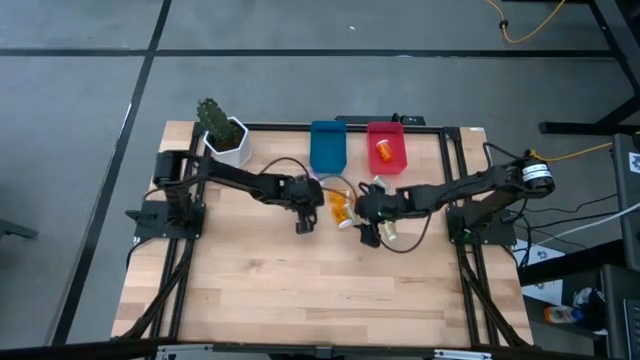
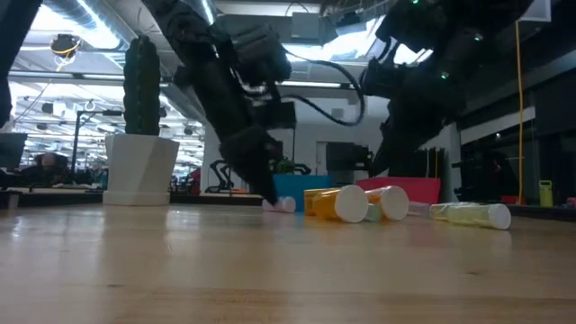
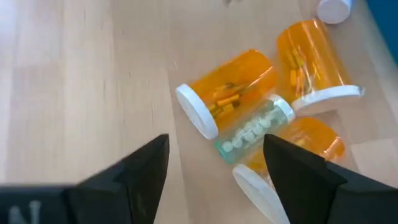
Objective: Pick and place medicine bottles into bin by pill shape (circle, oval)
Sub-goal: Put the large orange pill bottle into the red bin
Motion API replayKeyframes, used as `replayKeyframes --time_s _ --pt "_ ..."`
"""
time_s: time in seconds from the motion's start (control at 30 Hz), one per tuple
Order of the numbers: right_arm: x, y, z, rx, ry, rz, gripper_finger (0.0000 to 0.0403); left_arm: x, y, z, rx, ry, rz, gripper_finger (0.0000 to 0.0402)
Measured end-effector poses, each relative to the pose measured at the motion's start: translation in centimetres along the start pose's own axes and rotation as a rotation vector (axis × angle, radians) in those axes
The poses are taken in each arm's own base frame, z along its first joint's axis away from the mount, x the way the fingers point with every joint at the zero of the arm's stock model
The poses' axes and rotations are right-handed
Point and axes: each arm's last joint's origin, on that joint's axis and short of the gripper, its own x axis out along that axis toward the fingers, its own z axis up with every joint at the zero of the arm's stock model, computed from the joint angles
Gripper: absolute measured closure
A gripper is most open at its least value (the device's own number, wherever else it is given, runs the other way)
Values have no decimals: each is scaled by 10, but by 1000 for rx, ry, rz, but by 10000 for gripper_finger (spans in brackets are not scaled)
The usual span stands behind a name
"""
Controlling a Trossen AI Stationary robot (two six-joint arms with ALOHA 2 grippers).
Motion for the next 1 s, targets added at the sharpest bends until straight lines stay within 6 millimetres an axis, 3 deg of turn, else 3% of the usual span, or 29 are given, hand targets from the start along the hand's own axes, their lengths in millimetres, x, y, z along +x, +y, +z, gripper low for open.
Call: replayKeyframes --time_s 0.2,0.53,0.7,0.83,1.0 --pt "-2 11 1 -27 -49 -11 141 -39 1 0 -56 -63 128 367" --pt "2 18 4 103 -117 -49 141 -90 -3 -48 -129 -158 255 367" --pt "15 21 7 177 -124 -57 141 -104 -1 -70 -190 -212 322 367" --pt "23 24 23 189 -101 -95 141 -107 0 -79 -204 -238 319 367" --pt "37 28 43 200 60 -214 141 -106 0 -84 -203 -234 324 367"
